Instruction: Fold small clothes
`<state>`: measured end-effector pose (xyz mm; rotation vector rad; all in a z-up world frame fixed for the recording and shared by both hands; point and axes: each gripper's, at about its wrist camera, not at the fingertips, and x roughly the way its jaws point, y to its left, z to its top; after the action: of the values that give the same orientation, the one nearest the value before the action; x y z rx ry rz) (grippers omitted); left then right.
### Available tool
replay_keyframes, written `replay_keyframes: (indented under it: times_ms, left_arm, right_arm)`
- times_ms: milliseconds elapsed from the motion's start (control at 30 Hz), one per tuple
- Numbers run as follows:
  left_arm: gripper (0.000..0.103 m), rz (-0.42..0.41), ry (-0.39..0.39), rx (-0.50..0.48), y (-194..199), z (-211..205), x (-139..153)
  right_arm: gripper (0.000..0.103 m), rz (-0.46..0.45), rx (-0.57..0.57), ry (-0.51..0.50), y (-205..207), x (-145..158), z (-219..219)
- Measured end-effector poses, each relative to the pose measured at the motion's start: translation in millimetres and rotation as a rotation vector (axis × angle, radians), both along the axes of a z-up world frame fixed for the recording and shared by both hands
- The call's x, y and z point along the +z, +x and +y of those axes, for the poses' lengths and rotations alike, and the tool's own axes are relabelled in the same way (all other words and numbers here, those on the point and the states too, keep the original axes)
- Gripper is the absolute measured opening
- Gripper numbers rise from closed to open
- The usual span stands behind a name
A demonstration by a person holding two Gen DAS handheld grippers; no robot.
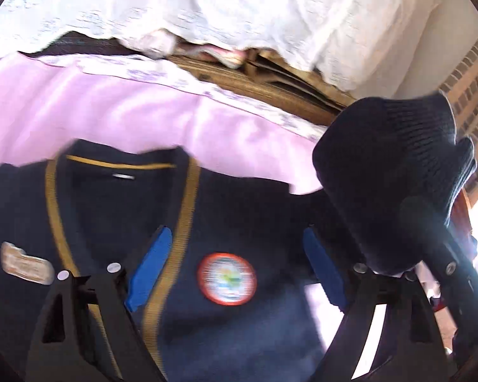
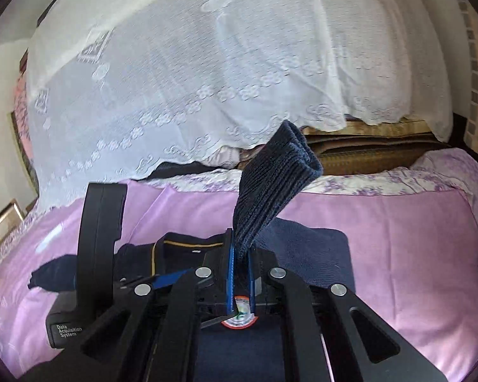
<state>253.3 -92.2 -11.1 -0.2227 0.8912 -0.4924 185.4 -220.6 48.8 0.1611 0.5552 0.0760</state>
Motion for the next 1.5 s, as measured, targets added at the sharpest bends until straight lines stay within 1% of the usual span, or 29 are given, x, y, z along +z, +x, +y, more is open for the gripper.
replay_keyframes:
  times_ms: [67, 133, 200, 233, 300, 333, 400, 500, 567, 600, 633, 700, 767, 833, 900, 967, 1000, 1067, 1133, 1167, 1233, 1333, 1367, 1500]
  left_arm:
    - [0.083, 0.005, 0.049, 0.056, 6, 27, -10]
    - [0.083, 0.037, 0.054, 0.12, 15, 57, -25]
    - [0.083, 0.082, 0.005, 0.172, 19, 87, -42]
    - [0.082, 0.1, -0.037, 0.176, 19, 100, -48]
    - [0.082, 0.107, -0.129, 0.16, 19, 116, -53]
    - [0.082, 0.105, -0.141, 0.167, 18, 119, -52]
    - [0.082, 0.096, -0.133, 0.18, 17, 122, -51]
    - [0.082, 0.091, -0.144, 0.179, 15, 122, -50]
    - [0.082, 0.091, -0.155, 0.179, 16, 123, -48]
    - [0.082, 0.091, -0.164, 0.179, 15, 125, -48]
    - [0.082, 0.092, -0.177, 0.175, 15, 128, -47]
    - [0.083, 0.096, -0.2, 0.168, 12, 134, -47]
    - [0.083, 0.105, -0.225, 0.16, 10, 138, -49]
    - [0.083, 0.112, -0.245, 0.155, 10, 140, -48]
    - [0.083, 0.117, -0.281, 0.137, 9, 140, -46]
    - [0.083, 0.12, -0.332, 0.101, 8, 140, -42]
    - [0.084, 0.12, -0.341, 0.089, 7, 138, -41]
    - [0.087, 0.131, -0.338, 0.078, 6, 133, -42]
    - [0.087, 0.169, -0.326, 0.075, 10, 129, -50]
    - [0.087, 0.181, -0.327, 0.08, 11, 128, -54]
    - [0.086, 0.182, -0.341, 0.073, 11, 128, -54]
    - [0.084, 0.207, -0.408, 0.01, 11, 122, -53]
    - [0.081, 0.214, -0.406, 0.004, 11, 119, -53]
    - [0.076, 0.247, -0.356, -0.013, 10, 108, -58]
  right_arm:
    - [0.007, 0.04, 0.023, -0.037, 16, -14, 24]
    - [0.007, 0.08, 0.04, -0.068, 30, -30, 43]
    - [0.007, 0.13, 0.061, -0.067, 41, -50, 58]
    - [0.007, 0.15, 0.071, -0.067, 44, -58, 65]
    - [0.007, 0.176, 0.087, -0.082, 47, -71, 77]
    - [0.007, 0.181, 0.092, -0.099, 47, -74, 82]
    - [0.007, 0.182, 0.092, -0.122, 48, -75, 88]
    - [0.011, 0.213, 0.113, -0.112, 51, -76, 88]
    - [0.023, 0.243, 0.17, -0.094, 50, -80, 93]
    - [0.041, 0.243, 0.199, -0.092, 48, -81, 97]
    - [0.048, 0.234, 0.218, -0.108, 44, -80, 102]
    - [0.048, 0.219, 0.242, -0.141, 35, -76, 110]
    - [0.048, 0.19, 0.251, -0.12, 25, -66, 104]
    - [0.046, 0.155, 0.228, -0.101, 13, -53, 89]
    - [0.046, 0.115, 0.174, -0.093, 3, -40, 67]
    - [0.045, 0.092, 0.093, -0.067, -1, -33, 38]
    - [0.045, 0.097, 0.068, -0.039, -1, -32, 25]
    - [0.045, 0.114, 0.04, 0.05, -1, -37, 2]
    - [0.045, 0.118, 0.019, 0.136, -3, -48, -15]
    - [0.045, 0.129, 0.014, 0.159, -2, -54, -20]
    - [0.045, 0.158, 0.013, 0.16, 3, -60, -24]
    - [0.045, 0.136, 0.005, 0.175, 1, -57, -28]
    - [0.045, 0.127, 0.004, 0.176, -1, -55, -28]
    - [0.045, 0.108, -0.018, 0.175, -5, -52, -33]
